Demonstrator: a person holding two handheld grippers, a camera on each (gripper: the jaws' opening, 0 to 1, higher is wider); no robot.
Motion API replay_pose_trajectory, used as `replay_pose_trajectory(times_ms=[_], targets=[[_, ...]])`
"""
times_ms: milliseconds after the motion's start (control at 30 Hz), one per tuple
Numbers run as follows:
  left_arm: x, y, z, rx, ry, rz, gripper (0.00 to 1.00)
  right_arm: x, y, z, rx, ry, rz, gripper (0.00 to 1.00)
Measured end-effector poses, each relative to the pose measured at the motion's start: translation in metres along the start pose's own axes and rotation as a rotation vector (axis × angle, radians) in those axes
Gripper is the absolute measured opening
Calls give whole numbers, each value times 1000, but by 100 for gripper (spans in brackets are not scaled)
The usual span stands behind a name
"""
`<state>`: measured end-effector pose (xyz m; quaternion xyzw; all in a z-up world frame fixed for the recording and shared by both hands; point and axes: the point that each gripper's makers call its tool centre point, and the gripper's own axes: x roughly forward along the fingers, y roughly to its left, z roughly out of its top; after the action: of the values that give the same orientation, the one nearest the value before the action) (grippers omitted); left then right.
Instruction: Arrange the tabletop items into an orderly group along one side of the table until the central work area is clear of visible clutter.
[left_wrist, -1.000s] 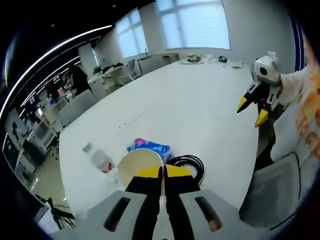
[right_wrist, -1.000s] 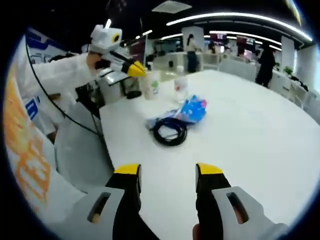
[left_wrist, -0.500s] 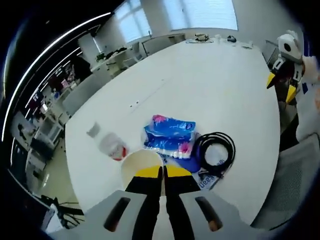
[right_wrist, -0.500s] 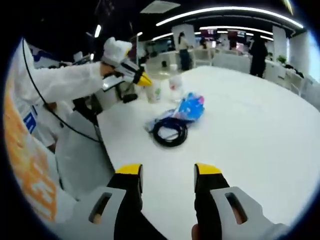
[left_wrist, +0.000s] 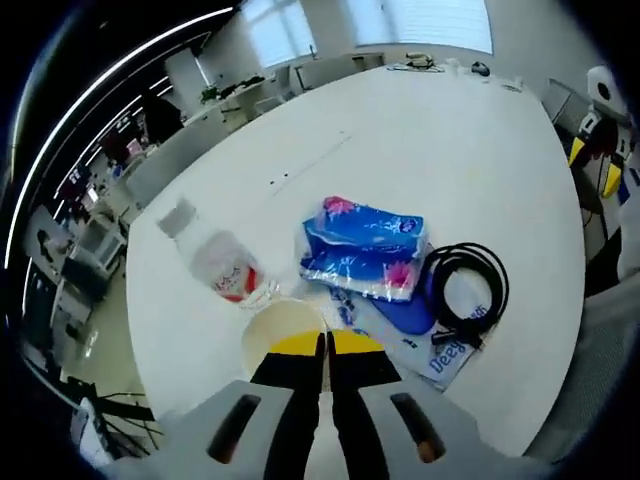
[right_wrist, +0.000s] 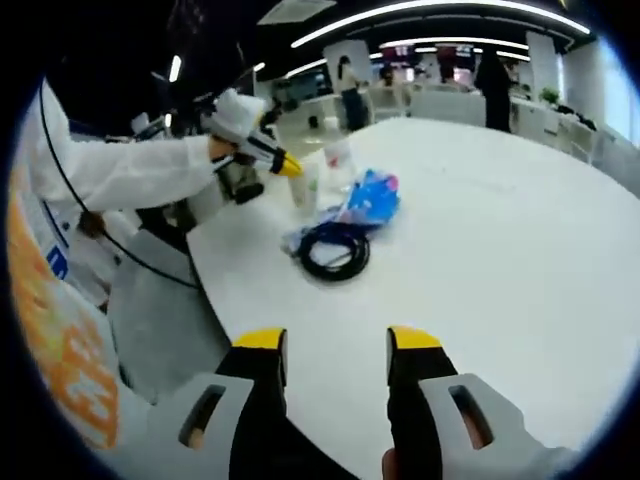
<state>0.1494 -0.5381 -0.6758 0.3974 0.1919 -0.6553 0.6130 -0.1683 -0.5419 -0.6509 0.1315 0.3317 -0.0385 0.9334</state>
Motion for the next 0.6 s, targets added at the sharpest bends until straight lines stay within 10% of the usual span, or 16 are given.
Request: replay_pose_trajectory(times_ms=[500, 600], targets=[[7, 4, -13, -58, -18, 31, 0, 2, 0, 7, 6, -3, -11, 37], [5, 8, -13, -92, -41, 55, 15, 1, 1, 7, 2, -3, -12, 37]])
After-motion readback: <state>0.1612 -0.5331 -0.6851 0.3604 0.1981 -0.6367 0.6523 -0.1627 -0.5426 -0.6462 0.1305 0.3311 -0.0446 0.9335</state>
